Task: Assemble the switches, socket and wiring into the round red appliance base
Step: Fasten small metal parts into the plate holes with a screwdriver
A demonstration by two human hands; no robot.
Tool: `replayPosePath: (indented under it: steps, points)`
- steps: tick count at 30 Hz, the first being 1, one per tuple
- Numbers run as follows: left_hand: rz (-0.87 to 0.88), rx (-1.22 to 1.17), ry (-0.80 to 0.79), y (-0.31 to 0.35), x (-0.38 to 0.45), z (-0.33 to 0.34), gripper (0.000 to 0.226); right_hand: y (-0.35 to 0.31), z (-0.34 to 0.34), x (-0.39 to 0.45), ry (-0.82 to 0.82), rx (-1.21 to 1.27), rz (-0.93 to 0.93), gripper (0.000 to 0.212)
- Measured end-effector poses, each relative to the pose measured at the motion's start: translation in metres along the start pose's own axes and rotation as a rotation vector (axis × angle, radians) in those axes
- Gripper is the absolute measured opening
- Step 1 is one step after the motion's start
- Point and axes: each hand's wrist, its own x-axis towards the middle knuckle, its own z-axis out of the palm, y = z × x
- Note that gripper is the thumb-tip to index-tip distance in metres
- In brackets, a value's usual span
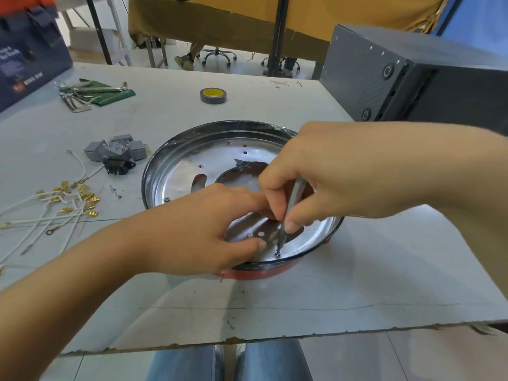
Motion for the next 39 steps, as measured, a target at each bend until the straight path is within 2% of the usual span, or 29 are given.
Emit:
replayPosePath:
  steps: [5, 8, 10, 12, 15, 19, 25, 28, 32, 36, 39]
  points:
    - [-0.022, -0.023, -0.028, 0.0, 0.0, 0.0, 0.031, -0.002, -0.003, -0.003, -0.039, 0.014, 0.055, 0.03]
    - [-0.039, 0.003, -0.035, -0.001, 0.0, 0.001, 0.037, -0.003, 0.0, -0.003, -0.066, -0.045, 0.084, 0.037]
    - [-0.029, -0.005, -0.027, 0.0, 0.001, 0.001, 0.031, -0.003, -0.001, -0.003, -0.08, -0.051, 0.091, 0.035]
    - [-0.024, -0.012, -0.027, 0.0, 0.001, 0.0, 0.027, -0.003, -0.003, -0.005, -0.096, -0.048, 0.075, 0.024]
    - [-0.039, -0.011, -0.034, 0.0, 0.001, 0.0, 0.033, -0.001, -0.005, -0.006, -0.082, -0.054, 0.008, 0.012]
    - [-0.025, -0.014, -0.036, 0.001, 0.0, 0.0, 0.034, 0.001, -0.005, -0.006, -0.008, -0.035, -0.002, 0.012]
    - [-0.037, 0.003, -0.036, -0.002, 0.0, 0.001, 0.034, 0.003, 0.009, 0.003, 0.127, -0.146, 0.063, 0.018]
    - [-0.02, 0.005, -0.023, -0.001, 0.0, 0.001, 0.036, 0.002, 0.01, 0.004, 0.098, -0.119, 0.05, 0.016]
    - [-0.004, 0.015, 0.007, -0.002, 0.0, 0.001, 0.025, -0.004, -0.001, -0.001, -0.068, -0.099, 0.003, 0.011]
    - [-0.014, 0.027, -0.002, -0.001, 0.0, 0.001, 0.03, -0.004, -0.003, -0.003, -0.021, -0.062, -0.026, 0.009]
    - [-0.028, 0.01, -0.035, -0.001, 0.0, 0.001, 0.031, -0.004, -0.002, -0.003, -0.055, 0.043, 0.024, 0.013]
